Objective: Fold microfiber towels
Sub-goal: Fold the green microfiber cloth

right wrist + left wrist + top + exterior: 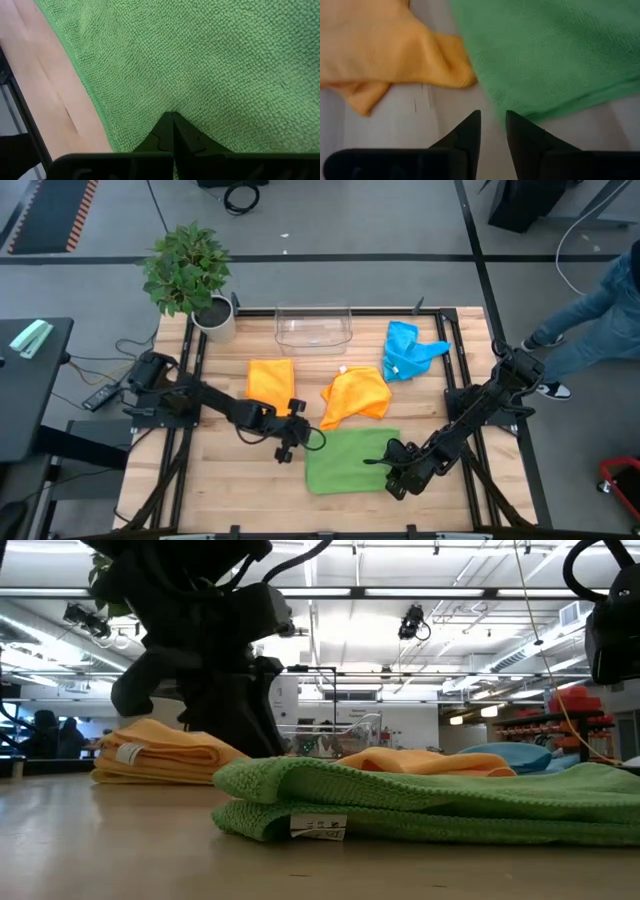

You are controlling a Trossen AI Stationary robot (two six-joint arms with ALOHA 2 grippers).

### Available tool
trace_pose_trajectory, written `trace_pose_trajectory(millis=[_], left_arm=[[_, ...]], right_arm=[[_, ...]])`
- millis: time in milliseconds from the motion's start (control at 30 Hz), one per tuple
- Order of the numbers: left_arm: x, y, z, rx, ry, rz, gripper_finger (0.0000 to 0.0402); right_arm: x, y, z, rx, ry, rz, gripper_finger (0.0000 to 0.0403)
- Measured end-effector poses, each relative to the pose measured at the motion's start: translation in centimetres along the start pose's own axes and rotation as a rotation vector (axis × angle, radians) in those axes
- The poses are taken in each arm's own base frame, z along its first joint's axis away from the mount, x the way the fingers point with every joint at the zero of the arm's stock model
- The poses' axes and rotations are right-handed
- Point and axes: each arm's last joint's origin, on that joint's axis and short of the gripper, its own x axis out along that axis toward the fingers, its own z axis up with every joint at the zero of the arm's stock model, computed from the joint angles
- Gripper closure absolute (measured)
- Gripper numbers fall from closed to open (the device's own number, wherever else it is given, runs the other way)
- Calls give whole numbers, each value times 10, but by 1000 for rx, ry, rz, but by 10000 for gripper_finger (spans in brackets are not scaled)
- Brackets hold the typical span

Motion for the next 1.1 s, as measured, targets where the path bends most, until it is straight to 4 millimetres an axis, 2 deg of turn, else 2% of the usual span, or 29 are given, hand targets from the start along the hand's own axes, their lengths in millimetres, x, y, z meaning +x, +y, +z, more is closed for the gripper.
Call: trace_pose_trajectory(millis=[333, 700, 900, 1100], left_arm=[[0, -3, 0, 226, -2, -8, 323], [0, -16, -1, 343, -3, -52, 312], [8, -17, -6, 340, 33, -33, 313], [5, -14, -4, 292, 35, 50, 322]], right_arm=[[0, 0, 0, 9, 0, 0, 403], [0, 0, 2, 16, 4, -1, 403], [1, -1, 6, 31, 5, -4, 403], [1, -1, 6, 30, 5, 1, 403]])
